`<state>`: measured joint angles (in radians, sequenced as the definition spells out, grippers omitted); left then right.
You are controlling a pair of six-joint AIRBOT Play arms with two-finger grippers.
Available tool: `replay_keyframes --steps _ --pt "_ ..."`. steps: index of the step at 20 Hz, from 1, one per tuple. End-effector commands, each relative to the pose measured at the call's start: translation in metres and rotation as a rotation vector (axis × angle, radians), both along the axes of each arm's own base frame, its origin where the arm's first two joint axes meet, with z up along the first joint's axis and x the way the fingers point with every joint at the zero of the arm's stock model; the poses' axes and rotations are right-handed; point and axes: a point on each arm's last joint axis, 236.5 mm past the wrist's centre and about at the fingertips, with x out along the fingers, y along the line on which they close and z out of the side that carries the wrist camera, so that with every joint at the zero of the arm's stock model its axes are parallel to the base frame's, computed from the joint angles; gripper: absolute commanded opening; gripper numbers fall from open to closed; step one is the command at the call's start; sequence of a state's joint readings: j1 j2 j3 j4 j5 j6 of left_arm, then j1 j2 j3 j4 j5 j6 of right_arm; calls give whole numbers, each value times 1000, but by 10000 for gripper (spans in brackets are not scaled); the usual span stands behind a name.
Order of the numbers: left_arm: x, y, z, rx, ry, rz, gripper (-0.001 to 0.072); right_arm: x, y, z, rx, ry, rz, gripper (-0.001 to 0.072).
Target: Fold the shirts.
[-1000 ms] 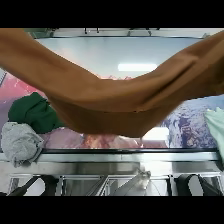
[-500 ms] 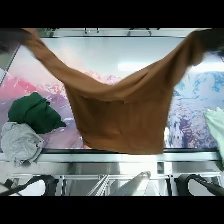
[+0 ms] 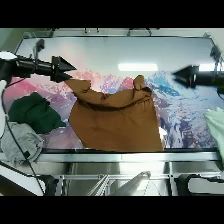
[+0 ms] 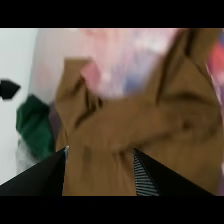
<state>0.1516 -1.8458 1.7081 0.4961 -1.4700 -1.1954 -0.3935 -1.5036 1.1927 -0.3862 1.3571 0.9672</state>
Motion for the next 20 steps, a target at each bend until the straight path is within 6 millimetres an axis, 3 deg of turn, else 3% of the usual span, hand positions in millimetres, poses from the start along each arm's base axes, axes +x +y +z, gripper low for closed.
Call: replay_keyframes --steps 1,5,8,12,15,16,17,18,20 --pt "-25 -36 -27 4 86 -162 713 -93 -2 -71 -33 342 91 461" --pt "-72 -89 -67 174 134 -384 712 -169 22 -141 -30 559 39 461" --pt "-97 -96 -103 408 121 -514 713 -200 27 -175 -65 628 14 461" --pt "-81 -110 -120 518 29 -480 713 -209 31 -195 -120 622 3 461" --pt "-61 -130 -121 524 -65 -425 713 -204 49 -198 -150 593 37 458" --pt "-56 -136 -121 525 -95 -410 712 -200 59 -196 -142 572 46 383" --pt "-52 -140 -122 534 -120 -400 712 -195 70 -192 -127 536 61 110" --pt "-49 -141 -125 560 -142 -403 711 -189 79 -188 -111 512 63 18" --pt "-51 -134 -134 645 -166 -441 694 -181 92 -179 -70 466 70 16"
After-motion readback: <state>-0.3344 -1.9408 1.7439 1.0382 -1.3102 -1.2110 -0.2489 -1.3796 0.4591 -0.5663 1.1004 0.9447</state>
